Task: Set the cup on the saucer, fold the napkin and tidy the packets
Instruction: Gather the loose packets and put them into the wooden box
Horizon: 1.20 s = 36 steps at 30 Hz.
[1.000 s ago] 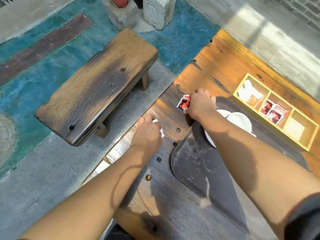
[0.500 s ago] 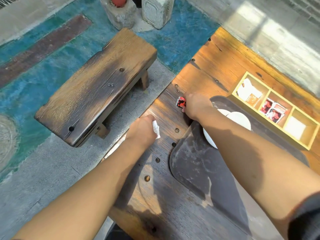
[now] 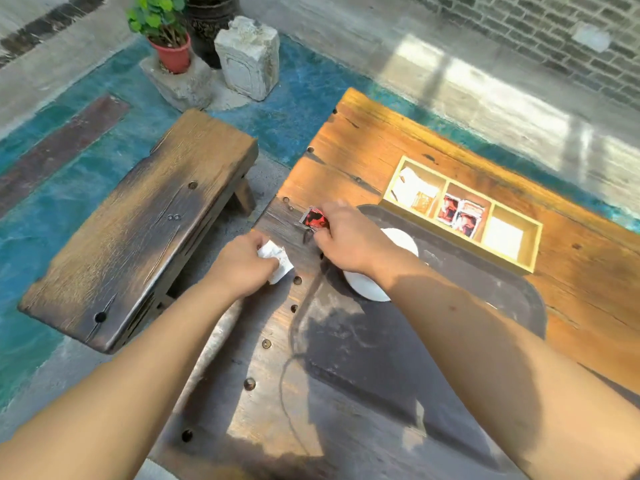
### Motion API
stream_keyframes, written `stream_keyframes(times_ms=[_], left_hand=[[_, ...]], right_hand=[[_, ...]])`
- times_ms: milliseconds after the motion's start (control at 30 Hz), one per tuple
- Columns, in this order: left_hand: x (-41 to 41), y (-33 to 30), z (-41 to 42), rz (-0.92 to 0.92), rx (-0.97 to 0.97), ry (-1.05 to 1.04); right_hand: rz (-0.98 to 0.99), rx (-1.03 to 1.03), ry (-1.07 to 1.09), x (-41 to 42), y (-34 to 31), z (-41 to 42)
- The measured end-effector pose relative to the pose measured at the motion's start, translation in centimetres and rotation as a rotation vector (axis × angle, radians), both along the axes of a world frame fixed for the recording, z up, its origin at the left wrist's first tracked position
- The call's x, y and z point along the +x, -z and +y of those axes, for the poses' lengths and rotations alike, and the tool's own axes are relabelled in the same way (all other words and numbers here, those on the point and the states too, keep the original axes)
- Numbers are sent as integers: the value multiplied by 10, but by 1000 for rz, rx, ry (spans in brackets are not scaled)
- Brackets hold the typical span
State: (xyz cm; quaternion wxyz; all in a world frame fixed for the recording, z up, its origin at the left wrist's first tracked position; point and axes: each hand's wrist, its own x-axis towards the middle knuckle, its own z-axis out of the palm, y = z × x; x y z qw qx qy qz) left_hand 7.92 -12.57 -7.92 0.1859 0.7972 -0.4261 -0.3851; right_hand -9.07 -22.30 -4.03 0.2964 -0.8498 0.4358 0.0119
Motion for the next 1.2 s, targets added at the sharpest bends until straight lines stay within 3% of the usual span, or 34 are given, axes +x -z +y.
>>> stream_keyframes(times_ms=[167,300,467,600,967,1200], left_hand=[[-37,-25,-54,145,-134,10],[-74,-43,-98,177,-174,70],[-117,-46,-152,144,-211,119],[-150,-36,-192,173,-173,159],[-201,12,-242,45,-121,279],[-203,32,-247,-137,-118,387]], right_hand=[[-100,-98,132,-54,-32,-27],[-148,-148,369,-109,-40,-57],[-233,-90,741,-173,-28,-92],[-249,-19,910,-205,-7,-110],[-221,127,963,-224,59,-129],[-72,36,893,-224,71,-136]])
